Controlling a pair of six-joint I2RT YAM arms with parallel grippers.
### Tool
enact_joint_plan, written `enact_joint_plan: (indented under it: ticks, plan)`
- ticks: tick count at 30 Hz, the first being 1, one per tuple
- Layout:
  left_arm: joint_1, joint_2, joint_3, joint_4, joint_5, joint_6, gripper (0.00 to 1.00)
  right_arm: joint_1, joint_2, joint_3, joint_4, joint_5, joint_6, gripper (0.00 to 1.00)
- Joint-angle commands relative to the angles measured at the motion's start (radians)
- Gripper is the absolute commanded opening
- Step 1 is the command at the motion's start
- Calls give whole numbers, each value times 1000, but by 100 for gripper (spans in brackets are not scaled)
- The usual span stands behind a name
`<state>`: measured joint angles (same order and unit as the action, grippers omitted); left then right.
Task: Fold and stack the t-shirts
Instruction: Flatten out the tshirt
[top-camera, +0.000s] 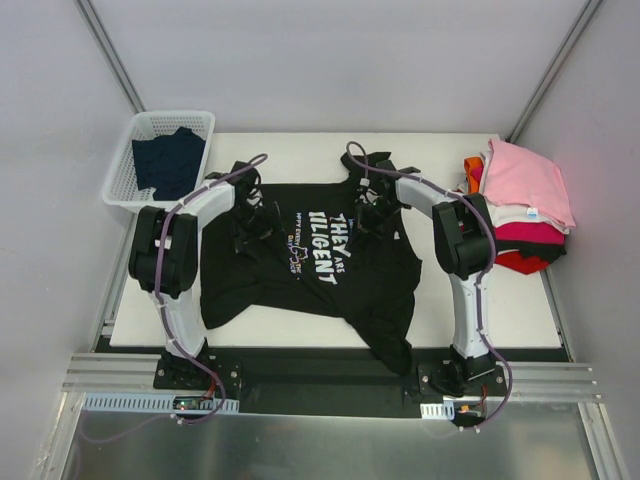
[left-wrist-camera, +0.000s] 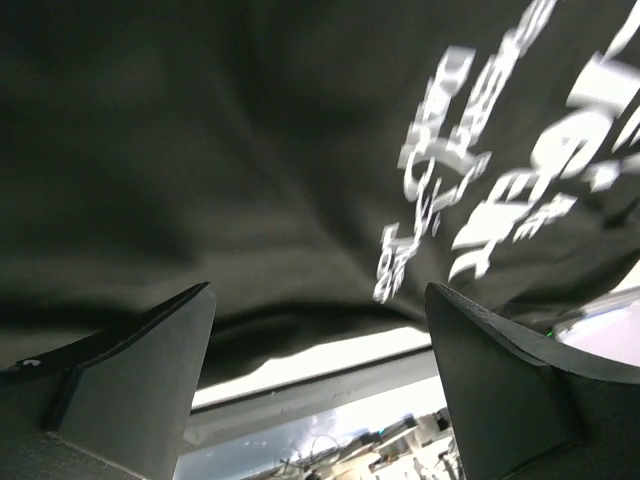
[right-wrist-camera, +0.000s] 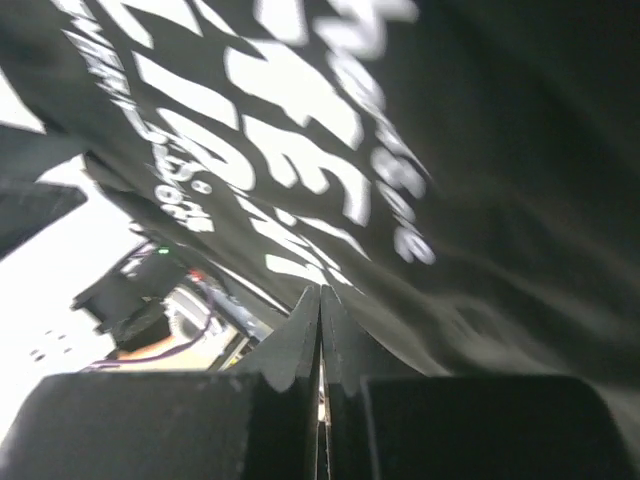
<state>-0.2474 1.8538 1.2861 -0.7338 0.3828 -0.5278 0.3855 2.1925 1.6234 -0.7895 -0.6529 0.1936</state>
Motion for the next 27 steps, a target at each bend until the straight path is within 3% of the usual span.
enact_joint_plan:
  ticks: [1, 11, 27]
  plan:
    - [40, 106, 187, -38, -28, 40, 86, -14, 71, 114, 62, -138, 23, 1]
    - [77, 412, 628, -165, -1, 78, 88, -108, 230, 314, 91, -185, 116, 1]
    - [79, 637, 929, -202, 163, 106, 89, -269, 236, 336, 248, -110, 192, 1]
